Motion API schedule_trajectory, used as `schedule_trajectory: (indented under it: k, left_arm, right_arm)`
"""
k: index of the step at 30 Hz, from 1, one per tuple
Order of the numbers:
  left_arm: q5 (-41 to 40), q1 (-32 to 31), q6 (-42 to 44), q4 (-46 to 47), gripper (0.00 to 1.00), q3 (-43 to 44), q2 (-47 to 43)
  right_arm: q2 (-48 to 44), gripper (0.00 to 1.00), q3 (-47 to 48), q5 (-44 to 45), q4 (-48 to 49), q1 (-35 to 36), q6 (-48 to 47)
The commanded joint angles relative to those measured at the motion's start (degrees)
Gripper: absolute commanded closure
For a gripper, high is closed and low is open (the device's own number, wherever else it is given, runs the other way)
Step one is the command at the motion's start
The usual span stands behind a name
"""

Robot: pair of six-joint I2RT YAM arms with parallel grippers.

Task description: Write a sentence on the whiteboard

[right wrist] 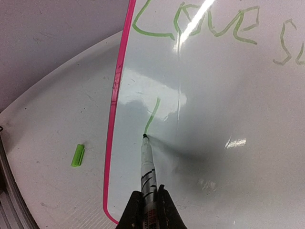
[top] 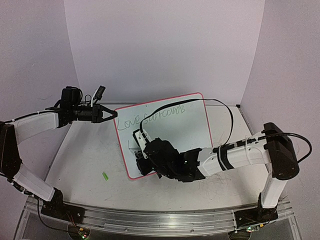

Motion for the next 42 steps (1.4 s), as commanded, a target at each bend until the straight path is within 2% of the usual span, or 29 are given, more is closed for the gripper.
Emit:
schedule_trajectory:
  k: [1, 9, 25, 42]
  left_arm:
    - [-1.07, 0.0, -1.17, 0.63, 0.98, -0.41, -0.07]
    - [-1.12, -0.04, -1.08, 0.6, 0.98, -0.37, 0.02]
    - [-1.01, -0.03, -1.08, 0.59, 0.98, -0.29, 0.02]
    - [-1.01, -0.02, -1.08, 0.62, 0.98, -0.33, -0.24]
  right_arm:
    - [-1.17, 1.0, -0.8, 4.23, -0.97, -0.13, 2.02]
    - [-1.2, 1.0, 1.13, 7.5, -0.88, -1.06, 1.71]
    - [0.14, 1.0, 4.25, 6.98, 0.57, -2.88, -0.37]
    - [-1.4, 1.0, -0.98, 4.58, -0.43, -2.13, 3.76]
